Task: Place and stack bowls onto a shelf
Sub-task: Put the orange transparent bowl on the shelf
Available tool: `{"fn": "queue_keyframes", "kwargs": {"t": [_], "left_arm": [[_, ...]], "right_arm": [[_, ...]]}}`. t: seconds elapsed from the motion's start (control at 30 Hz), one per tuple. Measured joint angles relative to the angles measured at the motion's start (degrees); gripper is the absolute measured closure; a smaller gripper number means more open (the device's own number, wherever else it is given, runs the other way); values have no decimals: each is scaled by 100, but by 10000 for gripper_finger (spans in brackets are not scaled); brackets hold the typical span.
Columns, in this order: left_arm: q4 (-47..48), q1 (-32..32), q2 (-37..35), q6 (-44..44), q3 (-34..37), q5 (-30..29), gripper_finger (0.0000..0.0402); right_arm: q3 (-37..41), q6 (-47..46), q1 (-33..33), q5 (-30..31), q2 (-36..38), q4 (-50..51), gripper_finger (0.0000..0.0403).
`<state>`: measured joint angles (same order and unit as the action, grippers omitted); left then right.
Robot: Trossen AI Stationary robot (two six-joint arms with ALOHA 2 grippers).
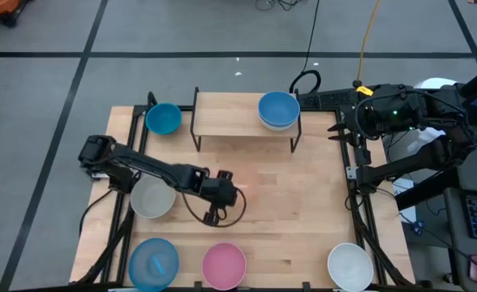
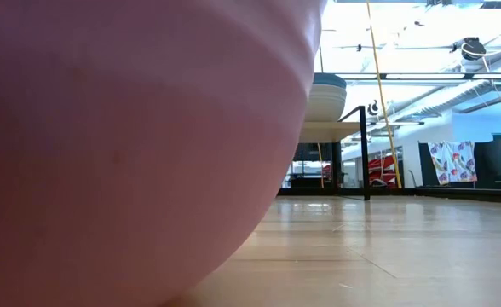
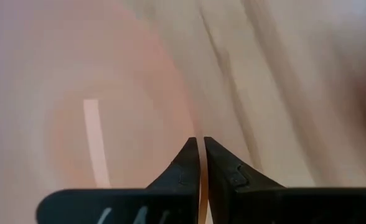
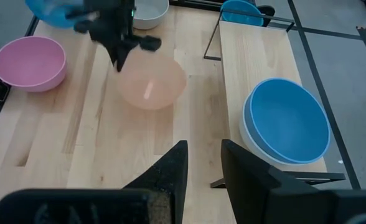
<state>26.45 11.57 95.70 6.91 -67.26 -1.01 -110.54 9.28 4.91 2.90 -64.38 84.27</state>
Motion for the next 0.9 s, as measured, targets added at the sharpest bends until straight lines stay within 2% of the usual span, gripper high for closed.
{"fn": "queue_keyframes", "kwargs": {"t": [0.13, 0.33, 0.5, 0.67, 0.9], "left_arm": [[663, -22, -358, 69, -731, -576, 394], [2459, -204, -393, 206, -2292, -1698, 394], [3073, -647, -360, 178, -3099, -2116, 394], [3411, -1253, -378, 183, -3442, -2097, 394], [3386, -2191, -318, 613, -3413, -1273, 394]], "right_arm": [[0, 46, 0, 1, 0, 0, 314], [0, 63, 0, 2, 0, -2, 314], [0, 87, 0, 2, 0, -1, 314], [0, 87, 1, 2, 0, -2, 314], [0, 87, 0, 2, 0, 0, 314]]}}
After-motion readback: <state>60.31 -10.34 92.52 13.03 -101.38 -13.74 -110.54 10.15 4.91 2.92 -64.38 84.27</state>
